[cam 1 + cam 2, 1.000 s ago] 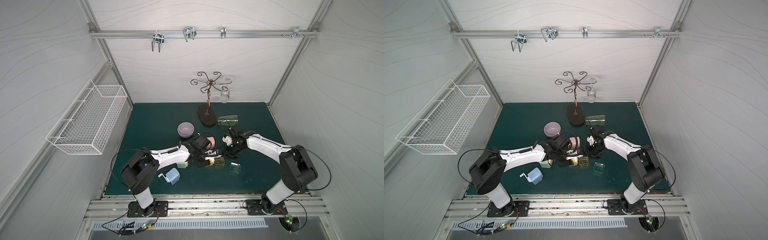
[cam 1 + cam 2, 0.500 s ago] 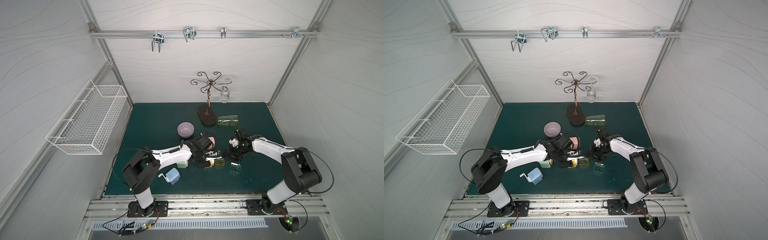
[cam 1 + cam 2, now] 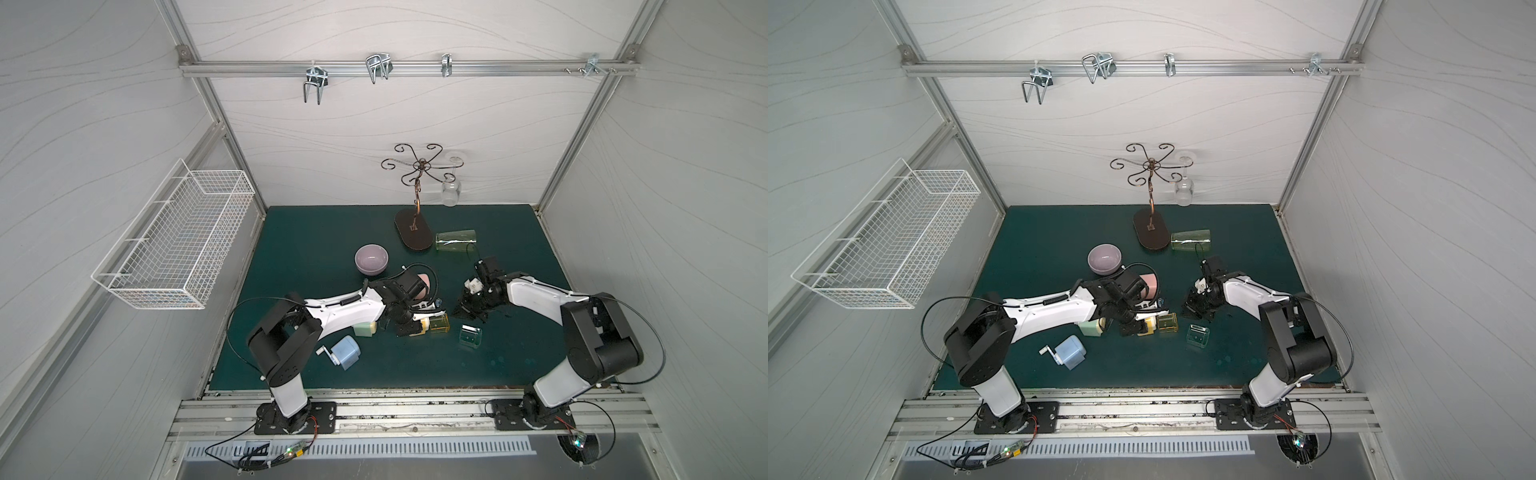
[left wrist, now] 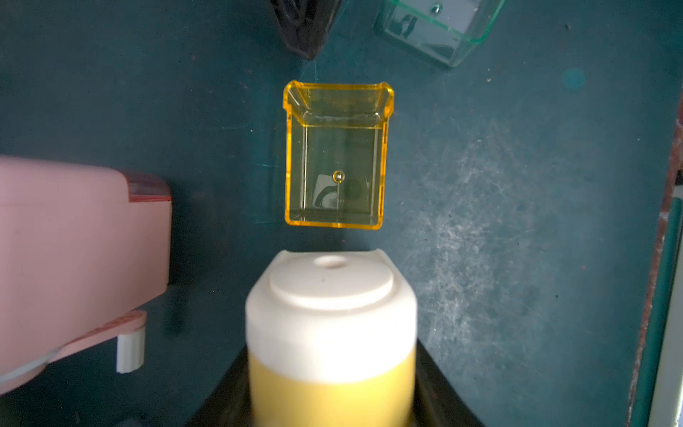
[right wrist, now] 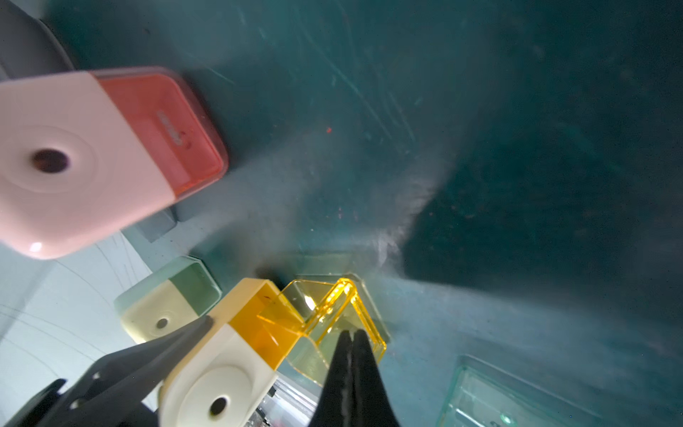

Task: Put the tray back into the pencil sharpener
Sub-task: Close the container of the pencil sharpener.

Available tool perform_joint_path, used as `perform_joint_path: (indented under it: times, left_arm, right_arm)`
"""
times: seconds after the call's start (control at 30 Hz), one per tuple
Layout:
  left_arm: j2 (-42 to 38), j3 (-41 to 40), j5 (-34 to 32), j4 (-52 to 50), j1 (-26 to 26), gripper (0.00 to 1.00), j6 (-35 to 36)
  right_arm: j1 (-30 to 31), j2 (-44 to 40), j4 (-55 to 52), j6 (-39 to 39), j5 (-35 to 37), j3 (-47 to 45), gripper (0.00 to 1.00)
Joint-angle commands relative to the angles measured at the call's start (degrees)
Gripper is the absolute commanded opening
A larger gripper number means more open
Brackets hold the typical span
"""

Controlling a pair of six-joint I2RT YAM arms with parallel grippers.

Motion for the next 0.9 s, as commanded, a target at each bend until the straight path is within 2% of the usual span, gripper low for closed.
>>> perform_joint_path:
  times: [0.0,0.87]
  left_arm:
    - [1.17,1.51,2.01,0.87,-0.50,0.11,0.40]
    - [2.80,3.17,2.36,1.05,-1.43,0.12,1.82]
  right_arm:
    - [1.33,1.18,-2.10,-1.27,-0.08,0.07,0.00]
    - [5.61,6.34,1.24,0.24,-4.95,2.25,0.01]
